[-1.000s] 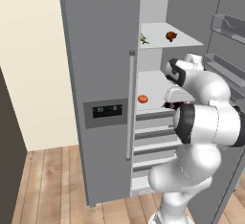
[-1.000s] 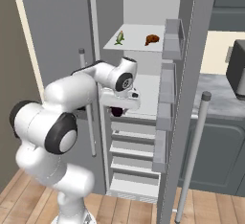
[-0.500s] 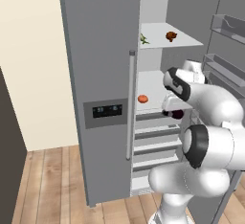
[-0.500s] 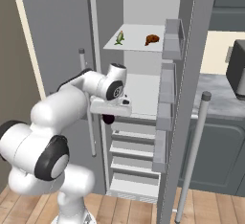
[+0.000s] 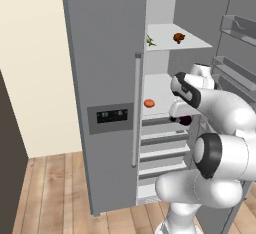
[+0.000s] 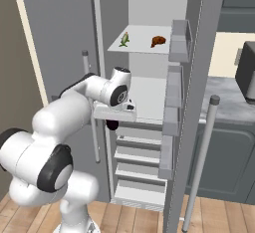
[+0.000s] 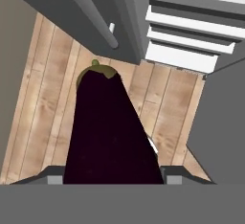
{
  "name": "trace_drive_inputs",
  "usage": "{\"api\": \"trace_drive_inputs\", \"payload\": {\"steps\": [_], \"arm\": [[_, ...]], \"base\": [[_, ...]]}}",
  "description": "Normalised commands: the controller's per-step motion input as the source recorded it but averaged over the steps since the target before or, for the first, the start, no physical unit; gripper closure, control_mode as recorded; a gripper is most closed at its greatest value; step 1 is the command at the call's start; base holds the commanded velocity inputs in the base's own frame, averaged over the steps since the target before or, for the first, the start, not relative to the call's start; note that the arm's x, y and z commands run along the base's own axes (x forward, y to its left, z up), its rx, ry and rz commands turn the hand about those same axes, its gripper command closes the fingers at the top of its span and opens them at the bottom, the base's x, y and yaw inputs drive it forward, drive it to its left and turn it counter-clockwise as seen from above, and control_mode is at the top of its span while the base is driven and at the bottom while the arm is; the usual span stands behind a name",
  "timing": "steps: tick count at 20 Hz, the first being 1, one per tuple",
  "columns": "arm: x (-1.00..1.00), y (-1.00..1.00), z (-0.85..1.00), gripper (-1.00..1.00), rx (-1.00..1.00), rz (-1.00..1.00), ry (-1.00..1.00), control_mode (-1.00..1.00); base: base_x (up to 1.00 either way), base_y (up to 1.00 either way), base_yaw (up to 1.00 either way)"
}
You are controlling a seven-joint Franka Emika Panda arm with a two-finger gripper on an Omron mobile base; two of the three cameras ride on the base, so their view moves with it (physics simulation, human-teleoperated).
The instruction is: Gather the eggplant and squash from the fridge and place them on a tray on the dining counter. Then gather the chicken drumstick and fish from the fridge and place them on the other tray.
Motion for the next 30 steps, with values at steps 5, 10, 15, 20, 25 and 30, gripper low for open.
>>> {"api": "trace_drive_inputs", "payload": {"steps": [5, 10, 15, 20, 25, 30], "arm": [[0.00, 0.00, 0.00, 1.00, 0.00, 0.00, 0.00, 1.00], [0.00, 0.00, 0.00, 1.00, 0.00, 0.00, 0.00, 1.00], [0.00, 0.00, 0.00, 1.00, 0.00, 0.00, 0.00, 1.00], [0.00, 0.00, 0.00, 1.00, 0.00, 0.00, 0.00, 1.00], [0.00, 0.00, 0.00, 1.00, 0.00, 0.00, 0.00, 1.00], [0.00, 0.00, 0.00, 1.00, 0.00, 0.00, 0.00, 1.00]], "base": [[-0.11, 0.00, 0.00], [-0.99, 0.00, 0.00], [-1.00, 0.20, -0.26], [-0.54, 0.24, -0.91], [0.00, 0.25, -0.99], [0.00, 0.22, -1.00]]}}
